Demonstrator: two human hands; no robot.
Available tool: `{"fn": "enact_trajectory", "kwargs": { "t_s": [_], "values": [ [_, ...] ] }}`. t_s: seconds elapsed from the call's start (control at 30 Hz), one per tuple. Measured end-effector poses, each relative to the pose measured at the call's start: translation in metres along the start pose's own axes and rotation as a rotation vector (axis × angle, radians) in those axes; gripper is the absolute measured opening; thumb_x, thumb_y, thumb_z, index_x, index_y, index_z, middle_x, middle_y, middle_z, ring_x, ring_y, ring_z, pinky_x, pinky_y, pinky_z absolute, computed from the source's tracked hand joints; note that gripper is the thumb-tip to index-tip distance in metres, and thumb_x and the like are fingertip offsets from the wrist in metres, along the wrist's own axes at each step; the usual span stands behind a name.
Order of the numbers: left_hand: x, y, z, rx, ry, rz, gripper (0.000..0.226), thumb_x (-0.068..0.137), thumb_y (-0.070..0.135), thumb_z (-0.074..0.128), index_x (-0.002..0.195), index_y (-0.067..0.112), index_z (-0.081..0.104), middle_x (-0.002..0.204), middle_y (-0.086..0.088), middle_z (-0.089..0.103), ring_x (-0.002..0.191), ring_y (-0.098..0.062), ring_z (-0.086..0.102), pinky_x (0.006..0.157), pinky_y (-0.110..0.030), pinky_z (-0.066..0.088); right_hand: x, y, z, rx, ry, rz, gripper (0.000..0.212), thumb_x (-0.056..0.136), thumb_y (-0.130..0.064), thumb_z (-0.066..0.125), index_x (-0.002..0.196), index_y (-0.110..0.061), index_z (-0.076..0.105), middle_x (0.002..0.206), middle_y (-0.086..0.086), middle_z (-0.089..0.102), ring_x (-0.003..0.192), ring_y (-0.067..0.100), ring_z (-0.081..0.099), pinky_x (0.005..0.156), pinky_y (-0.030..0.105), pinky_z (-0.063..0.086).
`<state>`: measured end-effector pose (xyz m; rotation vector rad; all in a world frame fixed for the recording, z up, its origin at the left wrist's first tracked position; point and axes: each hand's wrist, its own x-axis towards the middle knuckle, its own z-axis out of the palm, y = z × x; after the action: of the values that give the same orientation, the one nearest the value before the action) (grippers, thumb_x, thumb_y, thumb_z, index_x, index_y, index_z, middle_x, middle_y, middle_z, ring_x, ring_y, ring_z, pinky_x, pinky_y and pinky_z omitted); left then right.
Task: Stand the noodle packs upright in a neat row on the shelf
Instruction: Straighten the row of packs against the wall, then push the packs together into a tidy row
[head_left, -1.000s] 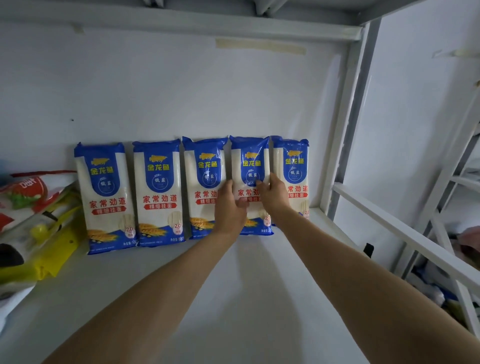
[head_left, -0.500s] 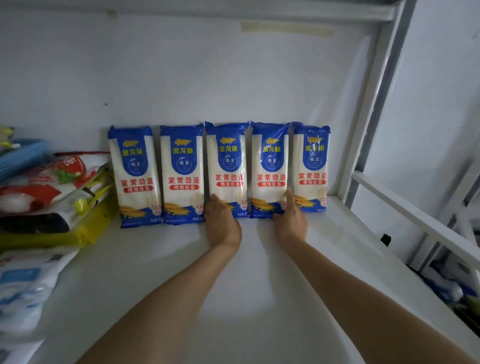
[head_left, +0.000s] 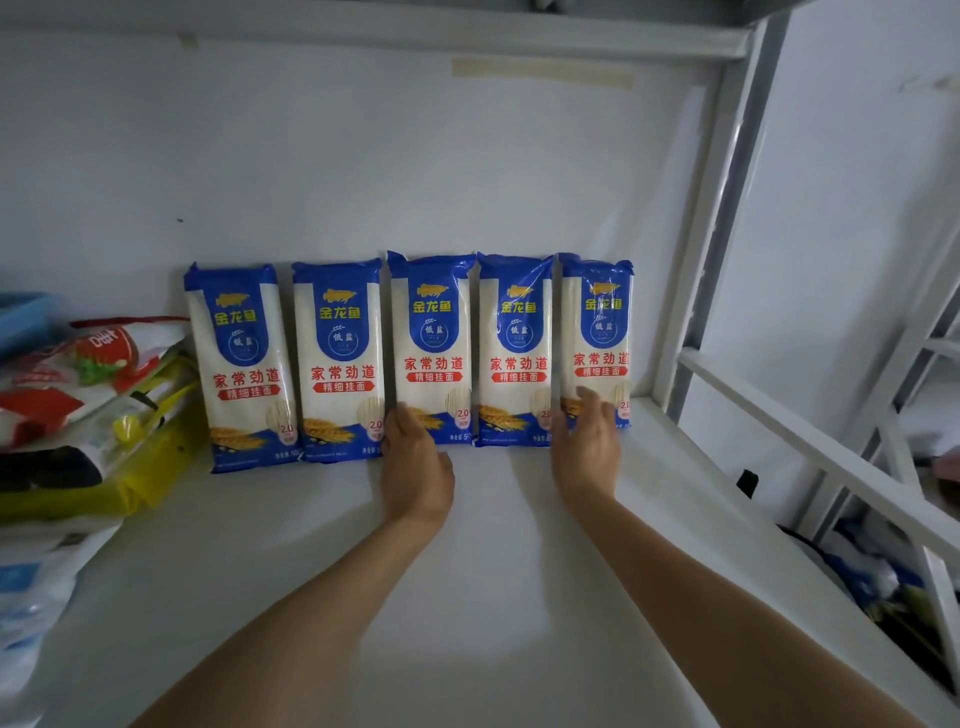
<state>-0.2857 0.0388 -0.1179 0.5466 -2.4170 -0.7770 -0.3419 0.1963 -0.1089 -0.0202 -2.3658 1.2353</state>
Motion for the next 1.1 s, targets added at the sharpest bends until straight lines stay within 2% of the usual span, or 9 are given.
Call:
{"fn": "enact_trajectory", "kwargs": {
  "t_s": [0.1, 0.2, 0.27, 0.5, 0.63, 0.73, 0.9, 1.03, 1.1],
  "values": [
    [-0.009, -0.012, -0.019, -0.029, 0.084, 0.059, 0.065, 0.086, 0.007, 0.066, 0.143, 0.006, 0.035, 0.147, -0.013, 0.038, 0.139, -0.028, 0.039, 0.104, -0.038, 0.048, 0.026, 0.008, -0.020, 0.054, 0.097, 0.128, 0.051, 0.096, -0.017, 0.054, 0.143, -0.017, 0.036, 0.140, 0.012, 0.045, 0.125, 0.031, 0.051, 0.097, 0.044, 0.049],
    [-0.006, -0.030, -0.035, 0.010, 0.165, -0.007, 0.061, 0.084, 0.004, 0.066, 0.139, 0.003, 0.041, 0.148, -0.016, 0.038, 0.141, -0.031, 0.036, 0.109, -0.040, 0.042, 0.051, 0.015, -0.029, 0.068, -0.077, 0.202, 0.069, 0.095, -0.023, 0.055, 0.152, -0.022, 0.017, 0.144, 0.014, 0.042, 0.129, 0.035, 0.048, 0.102, 0.051, 0.046],
    [0.000, -0.043, -0.041, 0.030, 0.178, -0.101, 0.063, 0.084, 0.003, 0.065, 0.141, 0.001, 0.038, 0.151, -0.018, 0.034, 0.143, -0.032, 0.031, 0.113, -0.040, 0.035, 0.059, 0.016, -0.027, 0.115, -0.180, 0.209, 0.072, 0.093, -0.021, 0.054, 0.152, -0.027, 0.013, 0.140, 0.013, 0.047, 0.127, 0.036, 0.050, 0.101, 0.055, 0.046],
    [0.016, -0.060, -0.046, 0.071, 0.171, -0.199, 0.071, 0.081, 0.014, 0.072, 0.140, 0.000, 0.036, 0.147, -0.021, 0.040, 0.140, -0.036, 0.034, 0.113, -0.045, 0.037, 0.075, 0.018, -0.022, 0.143, -0.147, 0.247, 0.044, 0.092, -0.019, 0.043, 0.134, -0.024, 0.034, 0.118, 0.011, 0.061, 0.104, 0.033, 0.062, 0.088, 0.055, 0.054],
    [0.020, -0.057, -0.044, 0.128, 0.150, -0.211, 0.076, 0.080, 0.022, 0.074, 0.140, -0.003, 0.034, 0.146, -0.023, 0.041, 0.140, -0.038, 0.035, 0.114, -0.046, 0.036, 0.074, 0.021, -0.024, 0.150, -0.169, 0.224, 0.041, 0.096, -0.017, 0.039, 0.137, -0.021, 0.035, 0.116, 0.009, 0.058, 0.107, 0.030, 0.059, 0.093, 0.054, 0.050],
    [0.021, -0.055, -0.040, 0.127, 0.169, -0.214, 0.078, 0.080, 0.023, 0.075, 0.140, -0.004, 0.033, 0.144, -0.024, 0.042, 0.137, -0.038, 0.038, 0.110, -0.043, 0.040, 0.073, 0.023, -0.027, 0.165, -0.194, 0.202, 0.036, 0.100, -0.021, 0.035, 0.136, -0.018, 0.035, 0.112, 0.006, 0.054, 0.102, 0.026, 0.057, 0.087, 0.046, 0.051],
    [0.025, -0.054, -0.036, 0.140, 0.181, -0.209, 0.080, 0.080, 0.024, 0.075, 0.141, -0.005, 0.031, 0.145, -0.025, 0.041, 0.137, -0.038, 0.039, 0.109, -0.042, 0.040, 0.075, 0.030, -0.031, 0.190, -0.220, 0.148, 0.027, 0.104, -0.032, 0.026, 0.122, -0.023, 0.044, 0.100, -0.002, 0.061, 0.098, 0.021, 0.062, 0.084, 0.040, 0.051],
    [0.025, -0.052, -0.035, 0.117, 0.182, -0.207, 0.078, 0.078, 0.023, 0.077, 0.138, -0.005, 0.035, 0.140, -0.024, 0.045, 0.133, -0.037, 0.043, 0.107, -0.041, 0.043, 0.074, 0.034, -0.028, 0.143, -0.174, 0.091, 0.028, 0.105, -0.037, 0.021, 0.112, -0.027, 0.046, 0.091, -0.005, 0.060, 0.082, 0.009, 0.058, 0.081, 0.036, 0.047],
    [0.025, -0.050, -0.035, 0.134, 0.179, -0.216, 0.078, 0.079, 0.026, 0.075, 0.139, -0.004, 0.035, 0.141, -0.023, 0.045, 0.134, -0.036, 0.043, 0.110, -0.039, 0.040, 0.074, 0.037, -0.024, 0.181, -0.154, 0.133, 0.026, 0.105, -0.036, 0.021, 0.112, -0.027, 0.045, 0.088, -0.007, 0.057, 0.081, 0.013, 0.057, 0.081, 0.038, 0.046]
  ]
}}
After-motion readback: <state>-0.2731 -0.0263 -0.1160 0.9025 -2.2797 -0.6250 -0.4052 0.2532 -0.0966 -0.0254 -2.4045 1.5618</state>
